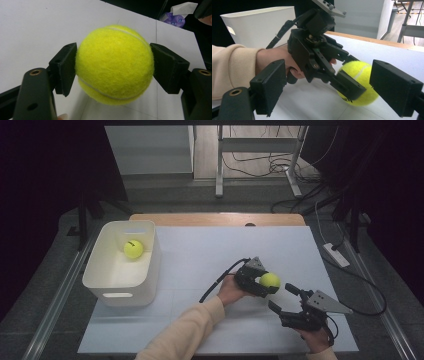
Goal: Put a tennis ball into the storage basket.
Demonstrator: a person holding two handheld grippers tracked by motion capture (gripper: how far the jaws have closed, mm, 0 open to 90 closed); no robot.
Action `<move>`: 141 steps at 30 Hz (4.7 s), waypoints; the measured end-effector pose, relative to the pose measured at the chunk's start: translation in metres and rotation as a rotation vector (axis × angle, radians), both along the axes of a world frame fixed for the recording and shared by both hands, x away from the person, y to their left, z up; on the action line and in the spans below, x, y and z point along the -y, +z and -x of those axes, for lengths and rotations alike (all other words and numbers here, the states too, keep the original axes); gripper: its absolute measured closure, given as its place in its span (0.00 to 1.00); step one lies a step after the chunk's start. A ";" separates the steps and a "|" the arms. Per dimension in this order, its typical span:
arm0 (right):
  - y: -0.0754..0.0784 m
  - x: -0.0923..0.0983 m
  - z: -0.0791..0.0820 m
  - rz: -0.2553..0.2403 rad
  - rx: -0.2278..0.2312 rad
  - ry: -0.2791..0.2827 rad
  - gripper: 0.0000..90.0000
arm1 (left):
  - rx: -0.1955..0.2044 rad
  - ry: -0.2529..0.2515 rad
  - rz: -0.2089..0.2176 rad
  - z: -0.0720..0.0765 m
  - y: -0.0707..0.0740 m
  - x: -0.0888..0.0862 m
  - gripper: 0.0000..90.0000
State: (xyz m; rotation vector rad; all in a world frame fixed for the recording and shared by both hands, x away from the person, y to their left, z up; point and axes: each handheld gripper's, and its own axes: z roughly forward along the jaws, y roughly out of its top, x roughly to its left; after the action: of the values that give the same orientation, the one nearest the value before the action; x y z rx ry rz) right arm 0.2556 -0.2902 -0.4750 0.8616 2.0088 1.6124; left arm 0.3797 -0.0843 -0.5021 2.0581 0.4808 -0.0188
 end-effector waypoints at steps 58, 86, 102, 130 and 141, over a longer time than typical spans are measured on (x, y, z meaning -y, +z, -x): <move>-0.006 0.001 -0.004 0.019 -0.016 -0.019 0.15 | 0.073 0.119 0.071 0.014 0.034 -0.068 0.30; -0.007 0.001 -0.004 0.026 -0.016 -0.019 0.15 | 0.108 0.180 0.098 0.023 0.050 -0.094 0.30; -0.007 0.001 -0.005 0.030 -0.017 -0.019 0.15 | 0.132 0.212 0.128 0.030 0.064 -0.111 0.30; -0.007 -0.001 -0.005 0.031 -0.019 -0.018 0.15 | 0.180 0.273 0.160 0.041 0.088 -0.142 0.30; -0.007 -0.001 -0.005 0.032 -0.018 -0.017 0.15 | 0.197 0.293 0.163 0.043 0.093 -0.151 0.30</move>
State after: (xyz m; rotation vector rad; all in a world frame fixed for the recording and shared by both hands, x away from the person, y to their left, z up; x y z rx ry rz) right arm 0.2603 -0.2889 -0.4823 0.8817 2.0288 1.5647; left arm 0.3364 0.0667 -0.4088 1.7920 0.6309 0.3071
